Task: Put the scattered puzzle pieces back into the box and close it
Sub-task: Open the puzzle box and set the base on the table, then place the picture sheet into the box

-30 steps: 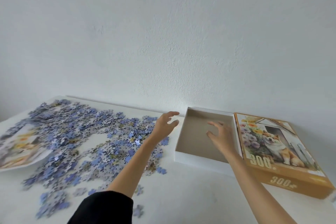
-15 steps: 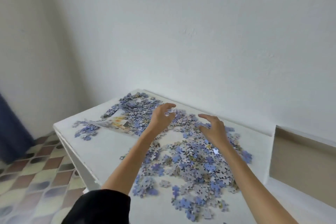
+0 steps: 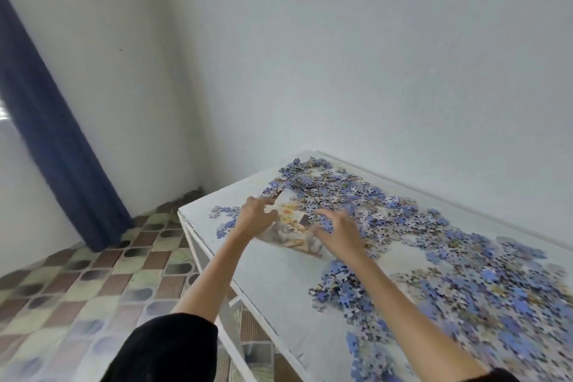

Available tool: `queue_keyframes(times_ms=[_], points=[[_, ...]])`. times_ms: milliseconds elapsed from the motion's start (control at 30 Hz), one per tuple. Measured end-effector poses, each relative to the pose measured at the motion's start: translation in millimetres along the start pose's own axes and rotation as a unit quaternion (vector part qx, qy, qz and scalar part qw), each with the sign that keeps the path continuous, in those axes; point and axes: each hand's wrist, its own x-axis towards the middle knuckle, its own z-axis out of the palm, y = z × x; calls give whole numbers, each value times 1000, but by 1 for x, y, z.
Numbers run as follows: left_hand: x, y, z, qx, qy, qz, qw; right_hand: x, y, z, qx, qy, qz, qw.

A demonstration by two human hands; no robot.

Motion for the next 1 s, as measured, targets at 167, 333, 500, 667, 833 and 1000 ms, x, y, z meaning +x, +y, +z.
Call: queue_keyframes(times_ms=[167,333,500,667,833,1000], points=[[-1,-25,18,11,-45,-27,999,-4,0,33,-57,-35,28,997],[-6,-26,22,-41,5,-31,999,-7,3,39,-79,-46,42,995],[-3,-26,10,-114,35,-25,993,-11,0,39,-67,-44,47,996],[-11,-25,-10,-208,39,9,977,-18,-2,39,-10,-28,49,998],[-22,-33,-33,-261,34,25,964,-18,-10,46,42,-15,70,997],[-28,-27,-54,-235,42,49,970,-17,-10,50,64,-12,94,993]])
